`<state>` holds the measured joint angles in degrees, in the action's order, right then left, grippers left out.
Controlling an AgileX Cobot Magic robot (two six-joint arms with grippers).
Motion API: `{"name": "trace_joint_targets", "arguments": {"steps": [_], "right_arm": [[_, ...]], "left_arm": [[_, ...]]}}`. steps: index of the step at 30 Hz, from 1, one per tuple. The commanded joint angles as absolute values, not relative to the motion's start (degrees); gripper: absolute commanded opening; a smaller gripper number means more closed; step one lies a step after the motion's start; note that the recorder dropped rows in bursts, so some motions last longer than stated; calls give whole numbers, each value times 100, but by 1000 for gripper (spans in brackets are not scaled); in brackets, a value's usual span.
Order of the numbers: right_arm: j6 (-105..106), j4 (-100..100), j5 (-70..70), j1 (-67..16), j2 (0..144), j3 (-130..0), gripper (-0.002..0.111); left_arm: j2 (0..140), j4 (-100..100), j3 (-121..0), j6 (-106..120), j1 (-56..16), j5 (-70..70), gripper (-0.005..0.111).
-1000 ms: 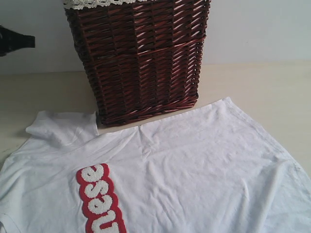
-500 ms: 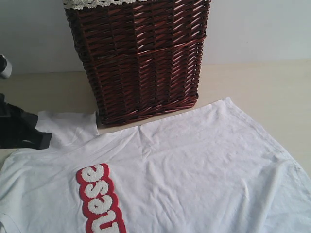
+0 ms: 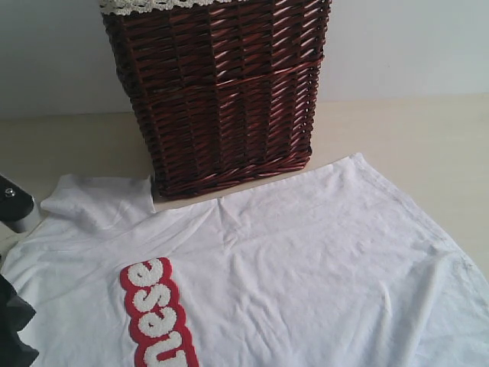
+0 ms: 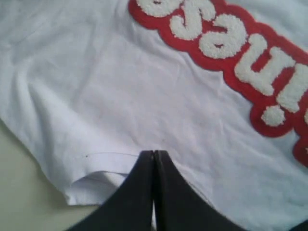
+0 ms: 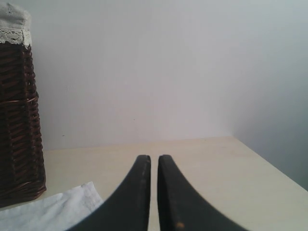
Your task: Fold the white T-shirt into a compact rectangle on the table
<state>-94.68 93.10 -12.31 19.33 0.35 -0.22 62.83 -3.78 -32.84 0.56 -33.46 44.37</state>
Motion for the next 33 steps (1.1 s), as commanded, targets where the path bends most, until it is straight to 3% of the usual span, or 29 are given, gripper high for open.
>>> {"name": "trace_joint_targets", "arguments": {"steps": [1,5,7,12,14,21,28,33], "right_arm": [[-9455,9298,-1237,1936,0,0,8],[-9455,9298,-1249,1936,0,0,8],[-9455,9298,-1249,1936,0,0,8],[-9455,9298,-1249,1936,0,0,8],[-9455,9298,-1249,1936,0,0,8],[-9455,9298,-1249,1936,0,0,8],[-9455,9298,-1249,1936,0,0,8],[-9455,9298,-1249,1936,0,0,8]], "left_arm": [[6253,-229,-3272,494,-3381,4540,0],[6253,-214,-3272,687,-3381,4632,11],[6253,-55,-3272,789,-3381,4870,28],[6253,271,-3145,960,-3381,5547,91],[6253,274,-2998,1229,-3381,5492,105],[6333,283,-2867,1409,-3381,5053,105],[6788,253,-2867,3646,-3381,4486,105],[7390,88,-2867,3716,-3381,4439,105]]}}
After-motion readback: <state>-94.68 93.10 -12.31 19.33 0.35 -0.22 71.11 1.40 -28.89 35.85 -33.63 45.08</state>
